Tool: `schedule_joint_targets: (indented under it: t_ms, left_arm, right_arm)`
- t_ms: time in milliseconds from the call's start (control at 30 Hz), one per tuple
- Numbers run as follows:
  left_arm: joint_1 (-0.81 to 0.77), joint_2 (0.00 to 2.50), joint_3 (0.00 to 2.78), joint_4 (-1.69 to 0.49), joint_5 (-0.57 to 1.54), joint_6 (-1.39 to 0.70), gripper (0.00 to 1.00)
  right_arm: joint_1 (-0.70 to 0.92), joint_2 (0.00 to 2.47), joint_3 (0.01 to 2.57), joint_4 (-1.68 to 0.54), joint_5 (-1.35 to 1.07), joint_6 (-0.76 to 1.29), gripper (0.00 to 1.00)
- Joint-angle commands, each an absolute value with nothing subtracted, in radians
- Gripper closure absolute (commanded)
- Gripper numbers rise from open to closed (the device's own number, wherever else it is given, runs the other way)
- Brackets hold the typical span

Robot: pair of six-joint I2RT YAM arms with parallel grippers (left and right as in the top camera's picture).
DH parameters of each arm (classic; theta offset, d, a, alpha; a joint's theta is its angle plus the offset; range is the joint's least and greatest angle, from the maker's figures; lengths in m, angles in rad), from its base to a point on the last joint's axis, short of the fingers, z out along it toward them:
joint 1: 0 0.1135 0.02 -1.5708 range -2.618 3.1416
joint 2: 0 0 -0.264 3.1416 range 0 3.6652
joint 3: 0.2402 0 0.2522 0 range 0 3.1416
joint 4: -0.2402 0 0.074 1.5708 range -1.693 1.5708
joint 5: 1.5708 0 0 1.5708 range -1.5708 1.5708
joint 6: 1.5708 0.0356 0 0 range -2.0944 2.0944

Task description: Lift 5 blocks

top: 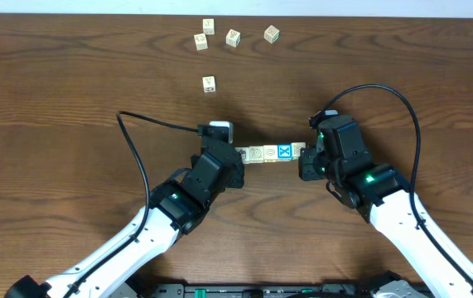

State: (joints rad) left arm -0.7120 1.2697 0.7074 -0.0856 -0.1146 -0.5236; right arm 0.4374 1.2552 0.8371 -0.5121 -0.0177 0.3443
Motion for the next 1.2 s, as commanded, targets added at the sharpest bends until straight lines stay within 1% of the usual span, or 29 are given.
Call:
schedule_joint_targets:
  t_ms: [0, 633, 1167]
  left_arm:
    - [-0.748, 1.256, 0.782, -0.044, 0.068, -0.536, 0.93]
    - [-0.748, 1.274, 0.782, -0.044, 0.068, -0.547, 0.93]
    - [-0.756, 1.274, 0.782, -0.043, 0.067, -0.551, 0.93]
  right_arm:
    - [0.509, 1.257, 0.879, -0.491, -0.251, 0.336, 0.99]
    - [0.509, 1.320, 0.879, -0.482, -0.252, 0.337, 0.99]
    - [0.513, 1.320, 0.879, -0.460, -0.270, 0.344, 0.99]
